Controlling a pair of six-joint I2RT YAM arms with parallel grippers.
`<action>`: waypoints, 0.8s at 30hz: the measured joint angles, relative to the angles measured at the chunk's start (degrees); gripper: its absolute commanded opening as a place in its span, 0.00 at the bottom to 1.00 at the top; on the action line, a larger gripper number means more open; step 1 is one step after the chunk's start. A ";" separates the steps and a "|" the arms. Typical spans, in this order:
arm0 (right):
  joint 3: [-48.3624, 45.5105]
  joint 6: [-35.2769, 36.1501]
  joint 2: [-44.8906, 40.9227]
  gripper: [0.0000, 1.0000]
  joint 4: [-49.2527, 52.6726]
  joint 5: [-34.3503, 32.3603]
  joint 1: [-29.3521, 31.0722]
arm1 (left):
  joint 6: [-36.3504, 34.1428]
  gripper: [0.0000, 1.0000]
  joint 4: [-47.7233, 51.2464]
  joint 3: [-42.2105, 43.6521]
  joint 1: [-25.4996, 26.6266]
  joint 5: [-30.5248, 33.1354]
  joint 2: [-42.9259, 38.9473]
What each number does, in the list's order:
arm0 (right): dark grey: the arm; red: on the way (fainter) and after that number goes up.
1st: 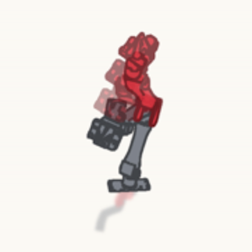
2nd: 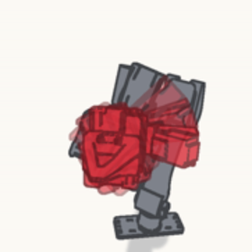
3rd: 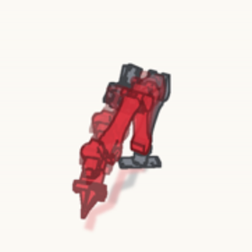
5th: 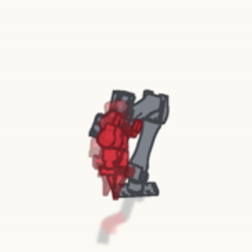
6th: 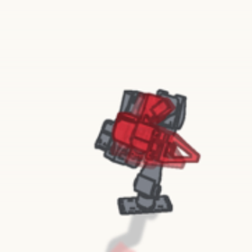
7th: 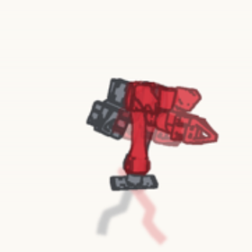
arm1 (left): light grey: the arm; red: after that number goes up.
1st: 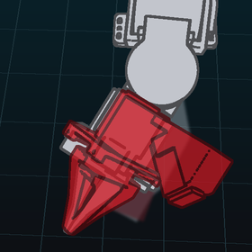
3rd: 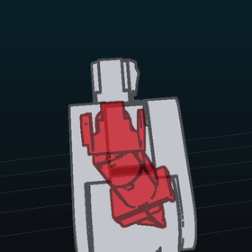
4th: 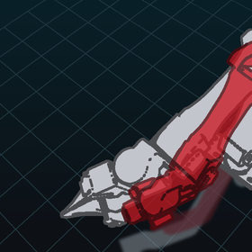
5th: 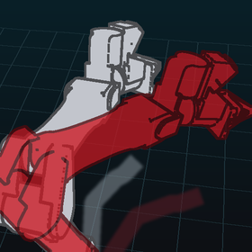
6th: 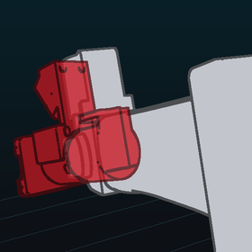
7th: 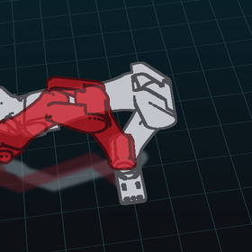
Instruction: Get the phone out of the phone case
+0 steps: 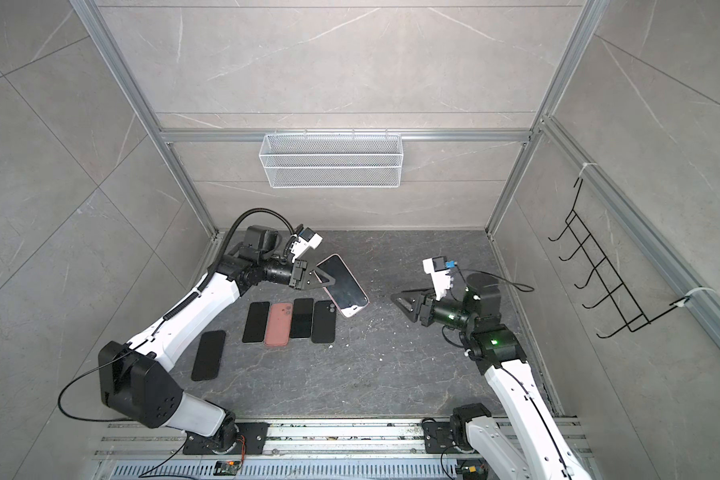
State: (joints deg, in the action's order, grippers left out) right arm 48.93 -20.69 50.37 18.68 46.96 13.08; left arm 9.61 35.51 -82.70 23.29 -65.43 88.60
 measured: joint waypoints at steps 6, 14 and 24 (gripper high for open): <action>6.32 11.04 6.58 0.52 13.57 -7.34 14.75 | -17.57 0.00 16.31 -6.12 1.01 2.27 3.50; 9.79 29.24 9.92 0.45 22.93 -12.02 16.39 | -26.29 0.00 22.86 -6.99 3.23 3.96 3.85; 15.21 45.16 18.40 0.38 28.00 -4.48 18.18 | -29.53 0.00 23.67 -6.62 5.84 4.02 3.08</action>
State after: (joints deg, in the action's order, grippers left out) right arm 64.14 24.47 68.77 46.68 42.48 31.27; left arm -19.92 59.18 -89.32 29.12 -61.41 91.68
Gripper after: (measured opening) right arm 0.387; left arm 0.116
